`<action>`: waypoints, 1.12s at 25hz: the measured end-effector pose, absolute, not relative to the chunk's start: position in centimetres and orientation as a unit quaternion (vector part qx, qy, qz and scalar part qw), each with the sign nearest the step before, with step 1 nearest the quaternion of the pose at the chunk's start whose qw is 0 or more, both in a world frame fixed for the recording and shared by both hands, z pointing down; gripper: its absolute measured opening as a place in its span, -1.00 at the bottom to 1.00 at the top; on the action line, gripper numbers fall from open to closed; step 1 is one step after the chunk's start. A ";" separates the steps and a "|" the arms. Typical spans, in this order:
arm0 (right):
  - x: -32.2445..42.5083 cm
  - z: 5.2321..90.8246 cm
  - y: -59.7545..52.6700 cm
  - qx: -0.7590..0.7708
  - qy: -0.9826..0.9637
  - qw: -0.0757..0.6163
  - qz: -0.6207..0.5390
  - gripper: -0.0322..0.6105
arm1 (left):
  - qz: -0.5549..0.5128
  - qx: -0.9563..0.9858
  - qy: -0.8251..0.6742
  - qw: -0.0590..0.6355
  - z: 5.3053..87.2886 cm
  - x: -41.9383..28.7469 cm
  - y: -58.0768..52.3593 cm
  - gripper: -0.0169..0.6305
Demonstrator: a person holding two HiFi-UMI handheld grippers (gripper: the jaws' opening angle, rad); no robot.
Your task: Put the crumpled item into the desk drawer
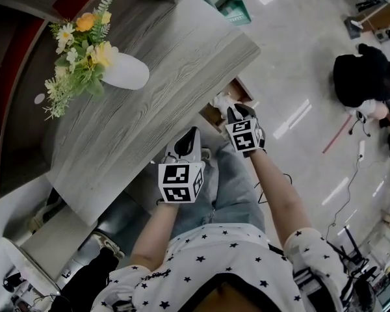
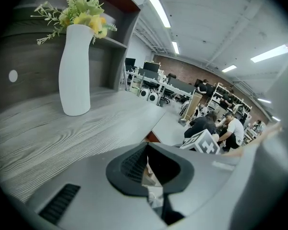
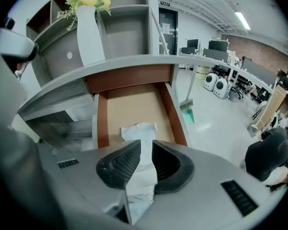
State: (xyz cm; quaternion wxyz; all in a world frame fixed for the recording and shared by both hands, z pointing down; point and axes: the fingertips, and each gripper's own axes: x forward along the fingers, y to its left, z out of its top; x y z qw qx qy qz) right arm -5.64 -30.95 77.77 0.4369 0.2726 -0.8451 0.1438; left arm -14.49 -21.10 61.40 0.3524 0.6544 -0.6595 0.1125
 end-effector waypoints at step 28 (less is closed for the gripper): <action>-5.5 58.0 -23.8 0.329 -0.893 0.270 0.149 -0.92 | 0.088 0.703 -0.639 0.301 53.4 -13.3 -18.2 -0.91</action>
